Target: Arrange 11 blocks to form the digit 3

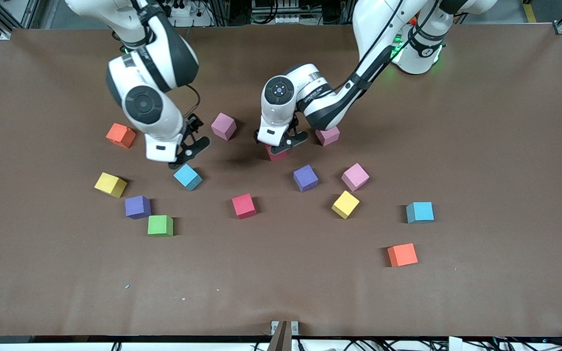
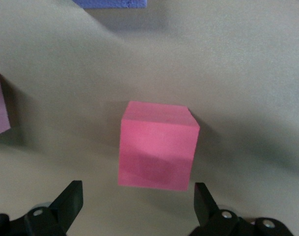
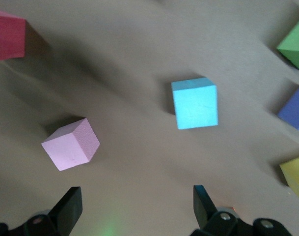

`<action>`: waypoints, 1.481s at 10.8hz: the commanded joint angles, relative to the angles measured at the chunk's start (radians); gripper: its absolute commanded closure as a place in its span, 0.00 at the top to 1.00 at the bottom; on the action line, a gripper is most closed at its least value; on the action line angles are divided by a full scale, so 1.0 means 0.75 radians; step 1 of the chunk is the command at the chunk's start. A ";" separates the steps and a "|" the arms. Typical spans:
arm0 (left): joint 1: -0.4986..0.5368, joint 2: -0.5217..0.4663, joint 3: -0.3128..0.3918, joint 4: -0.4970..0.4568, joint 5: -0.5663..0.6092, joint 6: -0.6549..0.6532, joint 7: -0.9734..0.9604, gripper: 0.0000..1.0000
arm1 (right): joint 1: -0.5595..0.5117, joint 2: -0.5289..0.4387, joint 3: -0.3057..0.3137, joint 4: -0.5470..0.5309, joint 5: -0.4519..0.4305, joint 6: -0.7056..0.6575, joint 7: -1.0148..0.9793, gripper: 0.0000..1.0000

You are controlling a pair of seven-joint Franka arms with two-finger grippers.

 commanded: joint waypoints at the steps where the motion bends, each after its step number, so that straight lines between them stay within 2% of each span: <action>1: -0.005 0.013 0.008 0.028 0.033 0.015 -0.056 1.00 | 0.060 -0.068 -0.010 -0.116 0.021 0.073 -0.020 1.00; 4: -0.011 0.056 0.018 0.040 0.131 0.019 -0.057 1.00 | 0.068 -0.070 -0.010 -0.137 0.019 0.087 -0.020 1.00; 10: -0.003 0.105 0.031 0.053 0.174 0.105 -0.038 1.00 | 0.089 -0.068 -0.010 -0.164 0.019 0.157 -0.020 1.00; 12: -0.009 0.105 0.035 0.051 0.205 0.105 -0.034 0.55 | 0.123 -0.072 -0.010 -0.168 0.019 0.161 -0.020 1.00; 13: -0.009 0.103 0.035 0.043 0.213 0.103 -0.028 0.45 | 0.130 -0.074 -0.008 -0.186 0.019 0.165 -0.020 1.00; 16: -0.021 0.081 0.025 -0.015 0.231 0.081 0.119 0.36 | 0.170 -0.129 -0.006 -0.303 0.021 0.284 -0.020 1.00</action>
